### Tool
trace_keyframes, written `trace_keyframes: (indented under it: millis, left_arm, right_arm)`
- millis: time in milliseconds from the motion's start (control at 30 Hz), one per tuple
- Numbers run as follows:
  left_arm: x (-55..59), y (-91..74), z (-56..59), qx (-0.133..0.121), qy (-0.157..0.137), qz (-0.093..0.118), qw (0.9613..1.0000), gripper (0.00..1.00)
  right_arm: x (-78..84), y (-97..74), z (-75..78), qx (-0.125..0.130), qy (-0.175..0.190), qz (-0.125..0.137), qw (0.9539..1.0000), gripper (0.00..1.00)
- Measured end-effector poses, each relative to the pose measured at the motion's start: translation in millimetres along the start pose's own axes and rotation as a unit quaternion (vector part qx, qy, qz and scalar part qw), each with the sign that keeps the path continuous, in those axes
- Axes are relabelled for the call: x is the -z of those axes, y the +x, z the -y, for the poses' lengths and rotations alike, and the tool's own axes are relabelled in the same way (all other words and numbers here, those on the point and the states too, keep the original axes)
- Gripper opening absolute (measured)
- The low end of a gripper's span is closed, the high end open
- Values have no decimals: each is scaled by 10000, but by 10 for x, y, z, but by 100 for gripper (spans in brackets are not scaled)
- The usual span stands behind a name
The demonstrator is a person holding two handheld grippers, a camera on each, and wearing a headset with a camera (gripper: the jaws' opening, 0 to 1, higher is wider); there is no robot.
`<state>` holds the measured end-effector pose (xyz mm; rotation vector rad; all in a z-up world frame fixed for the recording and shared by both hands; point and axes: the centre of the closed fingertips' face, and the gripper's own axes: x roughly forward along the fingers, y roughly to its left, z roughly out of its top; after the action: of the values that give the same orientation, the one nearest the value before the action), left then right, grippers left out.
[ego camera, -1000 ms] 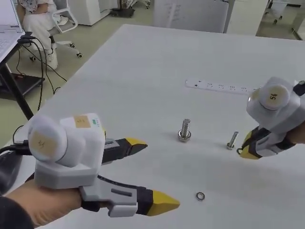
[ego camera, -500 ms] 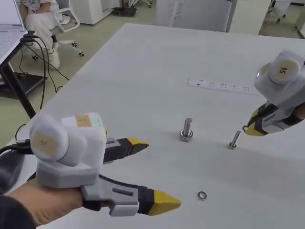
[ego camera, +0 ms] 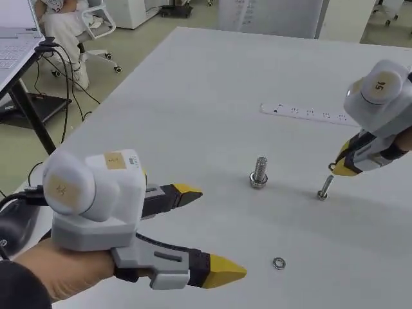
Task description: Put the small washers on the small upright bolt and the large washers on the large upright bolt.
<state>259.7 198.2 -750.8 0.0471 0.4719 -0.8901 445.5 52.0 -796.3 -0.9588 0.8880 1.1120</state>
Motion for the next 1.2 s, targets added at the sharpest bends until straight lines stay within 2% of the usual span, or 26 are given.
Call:
trace_keyframes:
  millis: [400,933,1200]
  left_arm:
    - [10,1,-13,-28,-31,-15,10000,79]
    - [50,-1,-15,-27,-60,-55,10000,79]
    - [62,-11,-31,-38,-63,-65,10000,79]
  right_arm:
    - [96,116,7,-111,53,-85,9999,14]
    - [129,194,-11,-215,88,-134,9996,14]
    - [131,251,-66,-274,86,-172,9994,14]
